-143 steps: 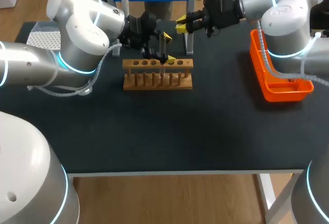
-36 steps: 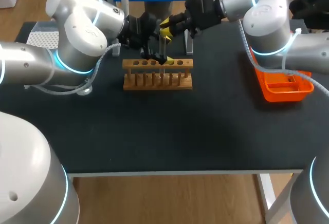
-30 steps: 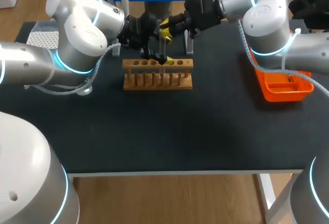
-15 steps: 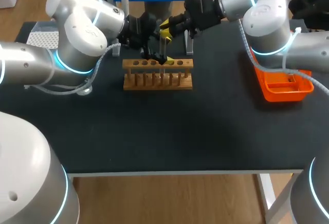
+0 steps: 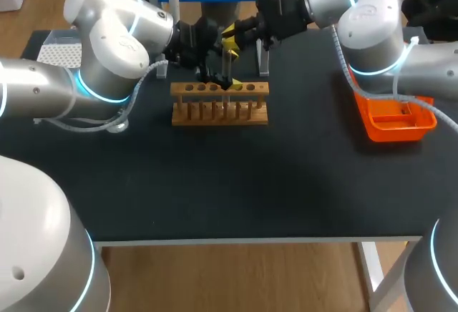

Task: Invert the test tube, pick up the pipette, mount the tip to pipette, aspirate from beaker and dispense into the tube, eject the tip, return the pipette, and cap with the stopper.

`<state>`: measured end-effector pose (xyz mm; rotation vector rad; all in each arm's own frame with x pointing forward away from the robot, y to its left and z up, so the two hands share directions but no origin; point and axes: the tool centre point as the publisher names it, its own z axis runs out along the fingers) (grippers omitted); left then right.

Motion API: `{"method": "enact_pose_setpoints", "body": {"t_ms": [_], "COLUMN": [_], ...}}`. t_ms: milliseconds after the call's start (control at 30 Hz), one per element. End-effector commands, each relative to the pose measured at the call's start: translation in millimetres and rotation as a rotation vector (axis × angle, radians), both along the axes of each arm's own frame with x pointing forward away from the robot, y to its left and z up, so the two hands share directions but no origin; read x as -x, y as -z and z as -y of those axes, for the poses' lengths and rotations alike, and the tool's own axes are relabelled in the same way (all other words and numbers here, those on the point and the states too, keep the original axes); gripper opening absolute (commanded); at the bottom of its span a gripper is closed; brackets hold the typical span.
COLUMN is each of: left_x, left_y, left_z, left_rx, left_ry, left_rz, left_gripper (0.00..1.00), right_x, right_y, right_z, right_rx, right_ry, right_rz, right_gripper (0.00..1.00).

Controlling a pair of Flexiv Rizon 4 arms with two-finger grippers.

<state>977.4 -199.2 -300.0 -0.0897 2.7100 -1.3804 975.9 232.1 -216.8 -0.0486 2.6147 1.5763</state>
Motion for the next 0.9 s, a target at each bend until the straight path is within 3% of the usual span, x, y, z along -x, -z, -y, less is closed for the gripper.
{"method": "enact_pose_setpoints", "body": {"t_ms": [33, 900], "left_x": [-0.5, -0.5], "left_y": [-0.4, -0.4], "left_z": [-0.3, -0.3], "left_rx": [-0.001, -0.001], "left_ry": [0.002, 0.002], "left_rz": [-0.002, -0.002], "left_gripper": [1.00, 1.00], "right_x": [-0.5, -2.5], "right_y": [-1.6, 10.0], "right_z": [0.8, 1.1], "right_rx": [0.006, 0.030], "right_ry": [-0.004, 0.002], "right_rz": [-0.002, -0.008], "right_gripper": [0.00, 0.00]}}
